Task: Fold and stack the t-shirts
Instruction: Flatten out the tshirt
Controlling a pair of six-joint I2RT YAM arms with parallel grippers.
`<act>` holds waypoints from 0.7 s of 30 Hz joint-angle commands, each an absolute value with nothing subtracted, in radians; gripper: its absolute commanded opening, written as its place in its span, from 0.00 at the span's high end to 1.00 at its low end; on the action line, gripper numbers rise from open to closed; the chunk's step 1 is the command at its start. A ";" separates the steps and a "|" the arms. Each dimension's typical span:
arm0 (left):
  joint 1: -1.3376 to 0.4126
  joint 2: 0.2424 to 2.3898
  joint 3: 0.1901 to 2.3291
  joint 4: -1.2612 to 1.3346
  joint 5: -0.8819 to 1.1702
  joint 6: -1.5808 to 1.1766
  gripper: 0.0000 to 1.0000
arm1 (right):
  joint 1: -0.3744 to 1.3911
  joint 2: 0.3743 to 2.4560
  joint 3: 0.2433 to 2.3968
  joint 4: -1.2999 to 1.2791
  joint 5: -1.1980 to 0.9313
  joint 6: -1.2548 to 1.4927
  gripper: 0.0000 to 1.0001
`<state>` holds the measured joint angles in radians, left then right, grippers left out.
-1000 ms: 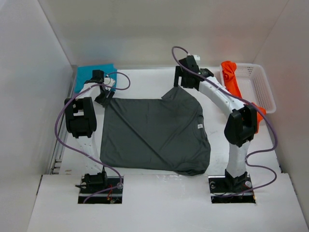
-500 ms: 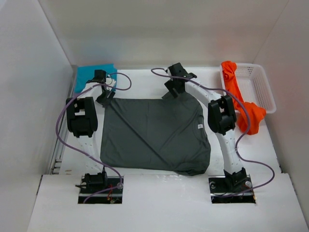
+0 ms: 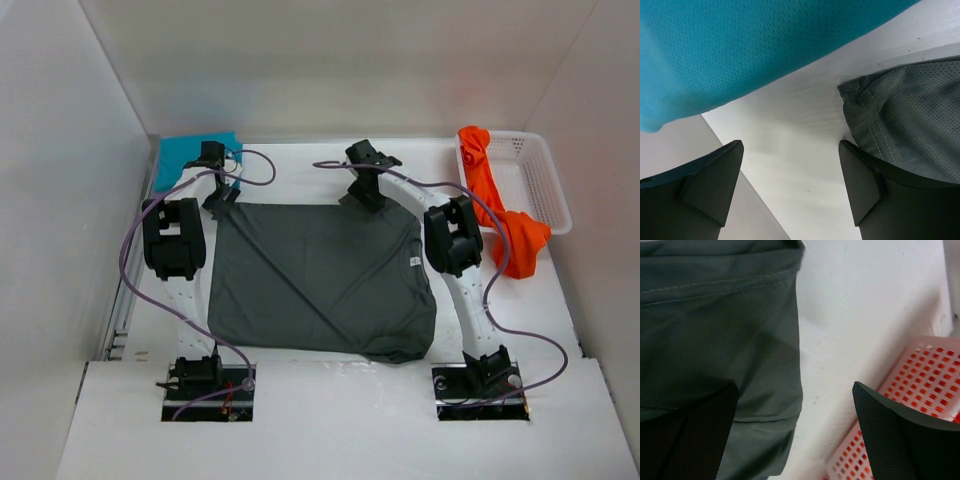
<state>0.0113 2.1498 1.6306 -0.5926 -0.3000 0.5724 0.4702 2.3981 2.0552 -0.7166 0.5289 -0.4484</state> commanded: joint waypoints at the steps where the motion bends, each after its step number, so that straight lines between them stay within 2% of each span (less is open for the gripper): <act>1: 0.007 2.184 1.660 -0.617 -0.281 0.574 0.22 | 0.449 2.402 2.011 -0.709 0.629 -0.551 0.00; 6: 0.007 2.200 1.701 -0.634 -0.290 0.583 0.21 | 0.369 2.431 2.019 -0.666 0.712 -0.601 0.00; 21: -0.076 2.241 1.858 -0.672 -0.310 0.591 0.20 | 0.283 2.594 2.273 -0.492 0.678 -0.676 0.00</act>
<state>-0.0456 2.2448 1.7947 -0.6632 -0.3210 0.5869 0.2642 2.5465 2.2105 -0.5602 0.7170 -0.6689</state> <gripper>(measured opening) 0.793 0.999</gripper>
